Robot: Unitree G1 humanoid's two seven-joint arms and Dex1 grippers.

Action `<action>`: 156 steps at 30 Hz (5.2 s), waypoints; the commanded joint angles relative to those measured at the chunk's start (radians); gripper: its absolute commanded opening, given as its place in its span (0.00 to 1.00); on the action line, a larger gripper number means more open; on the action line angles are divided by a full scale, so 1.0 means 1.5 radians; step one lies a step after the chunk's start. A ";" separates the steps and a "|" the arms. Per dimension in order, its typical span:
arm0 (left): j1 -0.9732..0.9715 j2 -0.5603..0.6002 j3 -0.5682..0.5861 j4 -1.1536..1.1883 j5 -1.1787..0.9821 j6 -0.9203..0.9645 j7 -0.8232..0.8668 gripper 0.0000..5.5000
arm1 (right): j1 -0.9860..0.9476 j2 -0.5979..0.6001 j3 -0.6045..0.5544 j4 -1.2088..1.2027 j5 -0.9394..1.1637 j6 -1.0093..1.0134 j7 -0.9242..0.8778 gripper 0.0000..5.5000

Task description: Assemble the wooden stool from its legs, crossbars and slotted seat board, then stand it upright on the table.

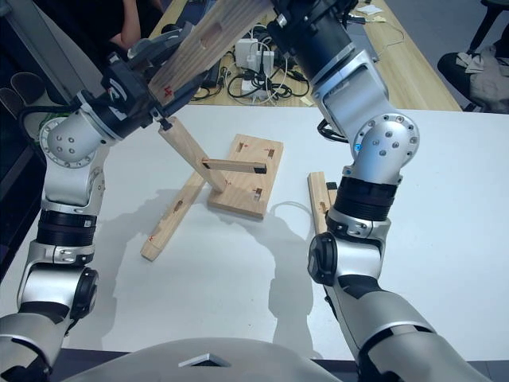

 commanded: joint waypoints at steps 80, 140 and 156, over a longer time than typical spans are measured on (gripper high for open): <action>0.157 -0.100 0.022 0.023 0.021 0.349 0.190 0.90 | 0.277 -0.245 0.127 0.059 -0.339 -0.004 0.149 0.18; 0.148 -0.139 0.011 0.059 0.037 0.286 0.221 0.90 | 0.260 -0.098 0.261 0.016 -0.591 -0.151 0.047 0.49; 0.090 -0.171 0.155 0.114 -0.004 0.237 0.393 0.90 | 0.202 -0.074 0.317 -0.126 -0.536 -0.018 0.101 0.34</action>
